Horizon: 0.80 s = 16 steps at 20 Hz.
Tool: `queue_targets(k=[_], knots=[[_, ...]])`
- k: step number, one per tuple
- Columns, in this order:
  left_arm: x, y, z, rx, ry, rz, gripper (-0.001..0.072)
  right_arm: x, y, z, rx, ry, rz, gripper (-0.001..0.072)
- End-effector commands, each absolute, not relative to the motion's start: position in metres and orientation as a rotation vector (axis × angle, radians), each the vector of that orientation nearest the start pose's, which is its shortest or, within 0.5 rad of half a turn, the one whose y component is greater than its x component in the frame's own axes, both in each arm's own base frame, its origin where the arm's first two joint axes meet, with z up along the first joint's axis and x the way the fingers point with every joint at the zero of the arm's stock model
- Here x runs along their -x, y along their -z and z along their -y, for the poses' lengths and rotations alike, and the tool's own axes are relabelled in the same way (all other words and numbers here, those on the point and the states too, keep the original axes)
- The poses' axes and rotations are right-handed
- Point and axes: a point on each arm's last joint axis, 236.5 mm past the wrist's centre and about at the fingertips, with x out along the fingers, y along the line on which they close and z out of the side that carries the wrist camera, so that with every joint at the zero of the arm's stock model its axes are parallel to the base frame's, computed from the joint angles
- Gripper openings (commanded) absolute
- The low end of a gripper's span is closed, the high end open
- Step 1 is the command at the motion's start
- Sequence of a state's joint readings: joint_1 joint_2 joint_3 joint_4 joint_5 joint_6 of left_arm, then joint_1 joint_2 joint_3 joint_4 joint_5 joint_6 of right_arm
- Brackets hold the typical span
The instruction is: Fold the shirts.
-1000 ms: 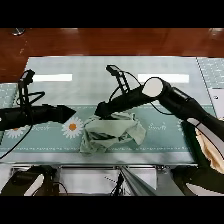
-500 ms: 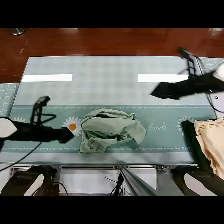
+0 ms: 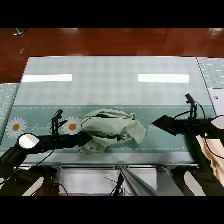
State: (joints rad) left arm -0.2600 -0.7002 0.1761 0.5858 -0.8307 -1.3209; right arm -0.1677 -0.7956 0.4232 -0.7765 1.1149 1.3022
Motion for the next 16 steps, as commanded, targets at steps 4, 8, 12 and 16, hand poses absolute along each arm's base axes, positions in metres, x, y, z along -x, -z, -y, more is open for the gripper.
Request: queue_targets(k=[4,8,12,16], knots=[[-0.174,0.078,0.202,0.693,0.508,-1.283,0.0516,-0.228,0.039,-0.136,-0.666,-0.387,-1.256,0.0619],[-0.175,0.078,0.202,0.673,0.518,-1.274,0.0022,-0.221,0.045,-0.141,-0.624,-0.379,-1.291,0.0619],[-0.171,0.078,0.204,0.67,0.534,-1.289,0.0022,-0.208,0.058,-0.131,-0.564,-0.332,-1.358,0.0619],[-0.175,0.062,0.211,0.646,0.593,-1.27,0.0022,-0.194,0.07,-0.131,-0.569,-0.321,-1.456,0.0619]])
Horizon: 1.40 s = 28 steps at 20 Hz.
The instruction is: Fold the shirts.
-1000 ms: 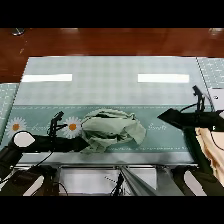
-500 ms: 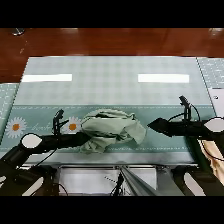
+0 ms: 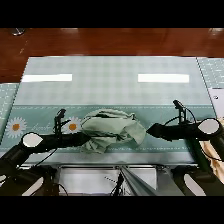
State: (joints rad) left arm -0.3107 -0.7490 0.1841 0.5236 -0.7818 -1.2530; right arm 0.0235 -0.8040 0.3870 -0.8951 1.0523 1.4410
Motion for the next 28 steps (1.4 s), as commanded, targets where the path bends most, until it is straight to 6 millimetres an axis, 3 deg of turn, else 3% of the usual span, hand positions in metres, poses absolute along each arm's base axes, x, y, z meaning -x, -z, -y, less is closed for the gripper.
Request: queue_targets(k=[1,8,11,13,14,15,16,17,18,20,21,23,24,26,28], knots=[[-0.179,0.057,0.213,0.645,0.599,-1.257,0.0022,-0.193,0.074,-0.134,-0.585,-0.327,-1.478,0.0619],[-0.188,0.047,0.216,0.646,0.611,-1.23,0.0022,-0.219,0.07,-0.184,-0.849,-0.502,-1.443,0.061],[-0.186,0.046,0.216,0.646,0.615,-1.235,0.0022,-0.222,0.08,-0.191,-0.826,-0.514,-1.49,0.0604],[-0.186,0.046,0.216,0.646,0.615,-1.235,0.0022,-0.222,0.086,-0.208,-0.747,-0.558,-1.527,0.0601],[-0.186,0.046,0.216,0.647,0.615,-1.235,0.0022,-0.22,0.089,-0.218,-0.695,-0.589,-1.548,0.0459],[-0.187,0.045,0.216,0.644,0.617,-1.231,0.0022,-0.22,0.088,-0.225,-0.646,-0.627,-1.564,0.0138],[-0.195,0.038,0.214,0.64,0.617,-1.208,0.0022,-0.224,0.08,-0.229,-0.607,-0.668,-1.558,0.0035],[-0.207,0.022,0.212,0.649,0.625,-1.17,0.0022,-0.234,0.063,-0.231,-0.595,-0.712,-1.535,0.0035],[-0.225,-0.004,0.208,0.66,0.632,-1.1,0.0022,-0.256,0.031,-0.233,-0.587,-0.761,-1.46,0.0034],[-0.281,-0.091,0.188,0.659,0.624,-0.854,0.0022,-0.322,-0.054,-0.216,-0.492,-0.76,-1.211,0.0033],[-0.303,-0.14,0.176,0.643,0.62,-0.731,0.0021,-0.356,-0.109,-0.197,-0.411,-0.703,-1.068,0.0033],[-0.326,-0.242,0.158,0.588,0.633,-0.503,0.0021,-0.393,-0.228,-0.159,-0.249,-0.606,-0.801,0.0033],[-0.326,-0.288,0.154,0.549,0.654,-0.416,0.0021,-0.394,-0.284,-0.146,-0.178,-0.575,-0.681,0.0033],[-0.311,-0.356,0.152,0.449,0.693,-0.299,0.0021,-0.371,-0.385,-0.129,-0.063,-0.535,-0.461,0.0033],[-0.289,-0.397,0.146,0.337,0.68,-0.247,0.0021,-0.33,-0.461,-0.121,-0.019,-0.509,-0.261,0.0033]])
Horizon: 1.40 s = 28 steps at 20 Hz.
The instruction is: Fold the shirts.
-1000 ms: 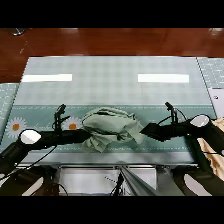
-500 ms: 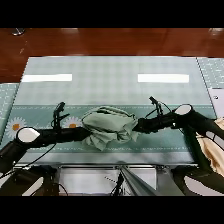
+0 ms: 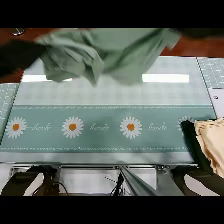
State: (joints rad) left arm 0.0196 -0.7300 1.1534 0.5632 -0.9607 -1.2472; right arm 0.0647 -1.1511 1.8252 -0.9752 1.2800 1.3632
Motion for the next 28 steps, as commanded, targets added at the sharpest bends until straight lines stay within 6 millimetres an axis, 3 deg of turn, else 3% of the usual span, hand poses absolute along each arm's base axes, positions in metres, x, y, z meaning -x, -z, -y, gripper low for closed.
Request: queue_targets(k=[1,3,6,9,13,16,19,24,26,28], knots=[[-0.279,-0.406,0.14,0.275,0.645,-0.249,0.0021,-0.306,-0.487,-0.117,-0.01,-0.496,-0.174,0.0033],[-0.261,-0.413,0.119,0.165,0.537,-0.29,0.0021,-0.264,-0.51,-0.101,0.031,-0.431,-0.089,0.0034],[-0.234,-0.406,0.084,0.066,0.37,-0.37,0.0021,-0.215,-0.506,-0.066,0.089,-0.291,-0.08,0.0034],[-0.204,-0.381,0.084,0.069,0.364,-0.494,0.0021,-0.181,-0.475,-0.04,0.09,-0.191,-0.171,0.0034],[-0.18,-0.332,0.087,0.073,0.384,-0.664,0.0021,-0.162,-0.414,-0.037,0.044,-0.179,-0.329,0.0034],[-0.177,-0.273,0.087,0.12,0.383,-0.815,0.0021,-0.166,-0.34,-0.037,0.0,-0.173,-0.533,0.0034],[-0.187,-0.197,0.087,0.191,0.371,-0.983,0.0021,-0.181,-0.262,-0.038,-0.02,-0.165,-0.74,0.0034],[-0.209,-0.08,0.088,0.282,0.36,-1.231,0.0022,-0.227,-0.135,-0.039,-0.071,-0.132,-0.961,0.0033],[-0.232,-0.053,0.09,0.346,0.34,-1.257,0.0022,-0.245,-0.087,-0.033,-0.06,-0.101,-1.054,0.0034],[-0.264,-0.043,0.099,0.405,0.367,-1.219,0.0022,-0.272,-0.051,-0.004,0.01,0.007,-1.133,0.0034]])
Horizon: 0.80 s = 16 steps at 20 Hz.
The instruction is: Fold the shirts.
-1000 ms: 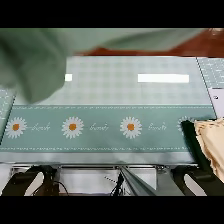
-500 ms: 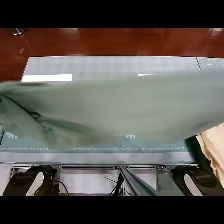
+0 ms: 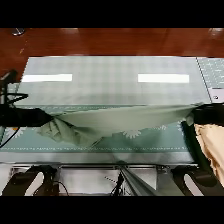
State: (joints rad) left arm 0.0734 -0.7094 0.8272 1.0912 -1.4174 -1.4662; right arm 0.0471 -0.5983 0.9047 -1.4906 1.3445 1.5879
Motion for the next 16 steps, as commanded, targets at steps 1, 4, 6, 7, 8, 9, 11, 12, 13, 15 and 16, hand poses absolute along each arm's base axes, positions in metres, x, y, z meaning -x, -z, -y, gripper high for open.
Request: queue_targets(k=[1,4,6,7,8,9,11,12,13,15,16], knots=[[-0.278,-0.036,0.107,0.452,0.392,-1.212,0.0022,-0.285,-0.037,0.009,0.013,0.046,-1.165,0.0034],[-0.3,-0.012,0.131,0.596,0.472,-1.264,0.0022,-0.31,0.01,0.031,-0.081,0.109,-1.289,0.0034],[-0.307,0.0,0.143,0.676,0.508,-1.294,0.0022,-0.319,0.034,0.028,-0.136,0.094,-1.363,0.0036],[-0.309,0.002,0.148,0.72,0.514,-1.305,0.0028,-0.323,0.041,0.025,-0.161,0.086,-1.393,0.0071],[-0.311,0.002,0.151,0.755,0.519,-1.31,0.0173,-0.326,0.044,0.021,-0.18,0.076,-1.415,0.0261],[-0.31,0.001,0.153,0.758,0.53,-1.318,0.0552,-0.332,0.041,0.017,-0.186,0.051,-1.428,0.0612],[-0.309,-0.005,0.134,0.632,0.558,-1.319,0.0704,-0.346,0.018,0.023,-0.144,0.021,-1.409,0.0626],[-0.314,-0.006,0.111,0.621,0.481,-1.318,0.0704,-0.35,0.005,0.039,-0.141,0.055,-1.391,0.0627],[-0.317,-0.011,0.089,0.667,0.395,-1.305,0.0704,-0.351,-0.008,0.061,-0.212,0.131,-1.369,0.0626],[-0.303,-0.022,0.06,0.695,0.36,-1.262,0.0704,-0.34,-0.019,0.093,-0.37,0.212,-1.303,0.062],[-0.29,-0.021,0.054,0.707,0.349,-1.256,0.0704,-0.33,-0.015,0.104,-0.425,0.24,-1.279,0.062]])
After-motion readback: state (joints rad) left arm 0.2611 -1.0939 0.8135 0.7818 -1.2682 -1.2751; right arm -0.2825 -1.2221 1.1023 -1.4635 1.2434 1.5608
